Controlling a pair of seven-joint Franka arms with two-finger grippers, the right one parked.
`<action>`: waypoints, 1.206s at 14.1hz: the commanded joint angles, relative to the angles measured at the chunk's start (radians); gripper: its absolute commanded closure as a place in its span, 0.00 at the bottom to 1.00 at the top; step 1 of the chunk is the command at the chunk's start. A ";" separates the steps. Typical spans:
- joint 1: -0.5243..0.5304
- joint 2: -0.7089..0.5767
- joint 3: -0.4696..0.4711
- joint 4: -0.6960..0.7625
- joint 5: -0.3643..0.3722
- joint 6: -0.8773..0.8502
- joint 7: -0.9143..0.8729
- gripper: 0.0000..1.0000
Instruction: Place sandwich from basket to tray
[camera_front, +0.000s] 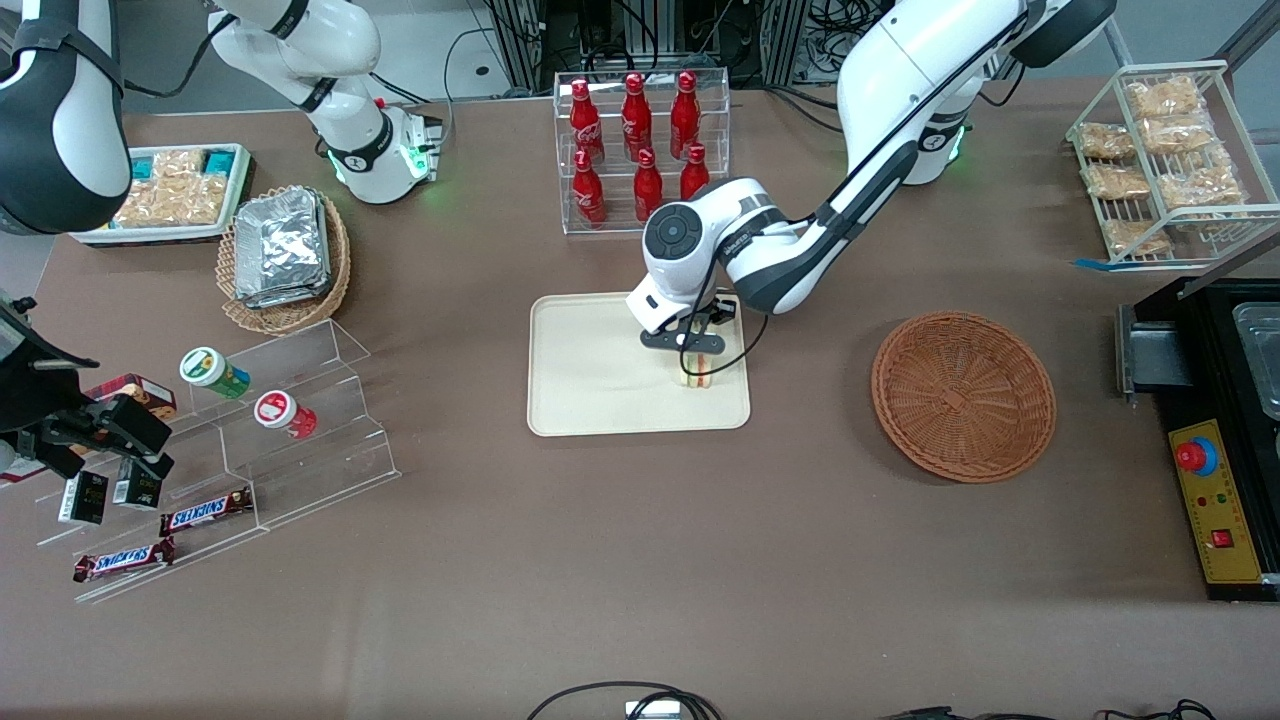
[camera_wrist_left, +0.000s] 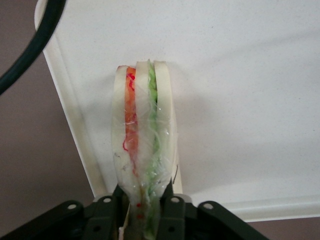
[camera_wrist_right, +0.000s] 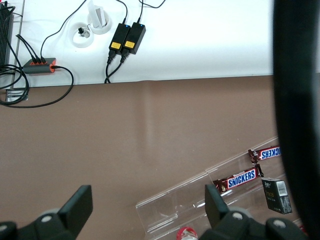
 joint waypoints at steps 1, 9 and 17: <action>-0.021 0.013 0.005 0.032 0.036 -0.017 -0.039 0.00; 0.049 0.000 0.008 0.227 0.000 -0.180 -0.123 0.00; 0.258 -0.098 0.005 0.296 -0.016 -0.364 -0.131 0.00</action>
